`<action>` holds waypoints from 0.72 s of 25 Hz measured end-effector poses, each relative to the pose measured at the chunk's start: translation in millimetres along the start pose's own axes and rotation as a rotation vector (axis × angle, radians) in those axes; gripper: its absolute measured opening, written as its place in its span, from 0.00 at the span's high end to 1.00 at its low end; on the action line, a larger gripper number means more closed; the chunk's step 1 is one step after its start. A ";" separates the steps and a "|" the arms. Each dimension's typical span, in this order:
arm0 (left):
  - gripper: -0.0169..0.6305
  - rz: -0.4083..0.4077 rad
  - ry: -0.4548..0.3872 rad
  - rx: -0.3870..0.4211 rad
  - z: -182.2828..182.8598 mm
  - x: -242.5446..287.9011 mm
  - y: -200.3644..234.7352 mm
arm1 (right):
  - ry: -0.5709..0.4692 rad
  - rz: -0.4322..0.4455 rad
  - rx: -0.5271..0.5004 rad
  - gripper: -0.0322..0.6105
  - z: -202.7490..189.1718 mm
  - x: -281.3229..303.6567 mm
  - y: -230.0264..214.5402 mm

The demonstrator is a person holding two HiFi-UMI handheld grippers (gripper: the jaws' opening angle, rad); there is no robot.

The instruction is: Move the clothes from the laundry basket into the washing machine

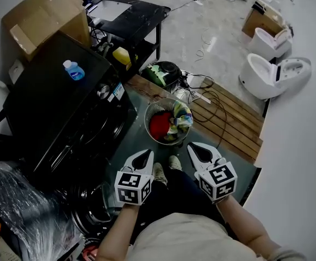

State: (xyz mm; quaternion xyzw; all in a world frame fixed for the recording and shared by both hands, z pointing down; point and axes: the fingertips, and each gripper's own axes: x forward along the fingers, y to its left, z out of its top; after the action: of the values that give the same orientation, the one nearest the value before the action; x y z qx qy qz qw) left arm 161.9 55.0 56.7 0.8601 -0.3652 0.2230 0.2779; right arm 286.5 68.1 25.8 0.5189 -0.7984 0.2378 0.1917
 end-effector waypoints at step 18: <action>0.81 0.033 0.108 -0.120 -87.2 153.4 46.1 | 0.213 0.023 0.068 0.86 -116.3 131.6 -96.7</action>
State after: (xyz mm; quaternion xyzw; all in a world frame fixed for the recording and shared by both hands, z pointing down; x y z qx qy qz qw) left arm 208.7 6.8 226.2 0.8225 -0.3767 0.2513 0.3442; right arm 331.3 4.7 210.6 0.4876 -0.7709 0.3208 0.2552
